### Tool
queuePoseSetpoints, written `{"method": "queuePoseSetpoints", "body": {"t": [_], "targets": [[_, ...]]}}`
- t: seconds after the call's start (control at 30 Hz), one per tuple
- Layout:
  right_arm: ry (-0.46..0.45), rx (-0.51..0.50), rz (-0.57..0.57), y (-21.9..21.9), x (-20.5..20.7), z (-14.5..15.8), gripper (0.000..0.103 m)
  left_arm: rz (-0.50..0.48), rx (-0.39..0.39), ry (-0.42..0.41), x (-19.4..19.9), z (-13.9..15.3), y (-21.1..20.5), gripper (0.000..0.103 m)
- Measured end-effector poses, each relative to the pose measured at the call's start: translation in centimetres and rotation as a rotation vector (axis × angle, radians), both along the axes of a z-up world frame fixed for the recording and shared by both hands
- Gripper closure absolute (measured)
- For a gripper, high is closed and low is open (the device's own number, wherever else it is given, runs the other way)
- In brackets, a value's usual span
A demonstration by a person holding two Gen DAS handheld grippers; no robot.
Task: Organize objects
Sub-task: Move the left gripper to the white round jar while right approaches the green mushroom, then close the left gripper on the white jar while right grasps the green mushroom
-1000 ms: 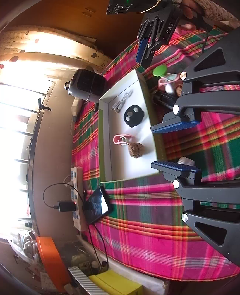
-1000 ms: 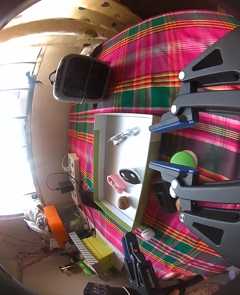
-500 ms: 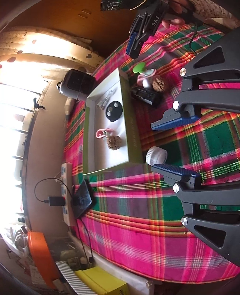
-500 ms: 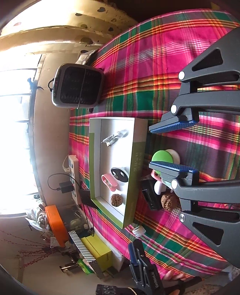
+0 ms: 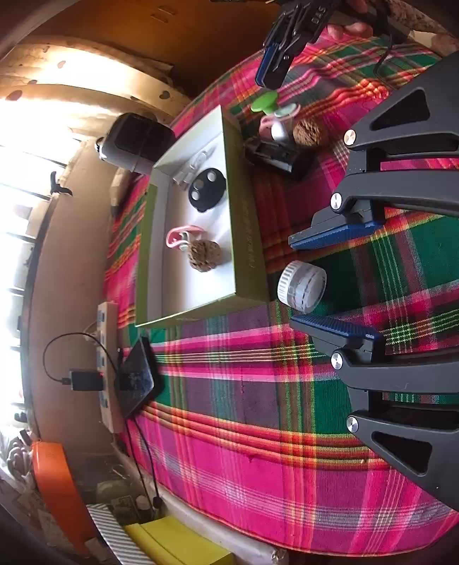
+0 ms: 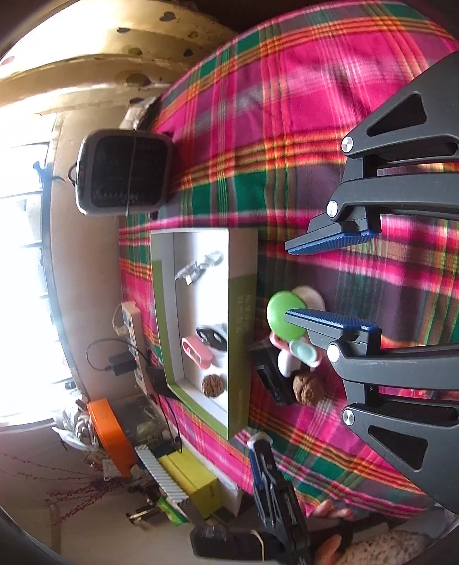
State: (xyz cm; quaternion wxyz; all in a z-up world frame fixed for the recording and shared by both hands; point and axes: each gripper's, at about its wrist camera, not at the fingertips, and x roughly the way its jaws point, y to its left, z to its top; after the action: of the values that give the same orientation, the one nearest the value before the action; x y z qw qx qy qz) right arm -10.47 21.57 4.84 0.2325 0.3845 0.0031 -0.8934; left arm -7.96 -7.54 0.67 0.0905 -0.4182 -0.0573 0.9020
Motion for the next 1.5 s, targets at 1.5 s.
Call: {"method": "queuePoseSetpoints", "body": {"t": [1.5], "targets": [[-0.013, 0.096, -0.007, -1.3, -2.2, -1.3, 0.061, -0.005, 0.005, -0.001, -0.7, -0.2, 0.2, 0.066]]}}
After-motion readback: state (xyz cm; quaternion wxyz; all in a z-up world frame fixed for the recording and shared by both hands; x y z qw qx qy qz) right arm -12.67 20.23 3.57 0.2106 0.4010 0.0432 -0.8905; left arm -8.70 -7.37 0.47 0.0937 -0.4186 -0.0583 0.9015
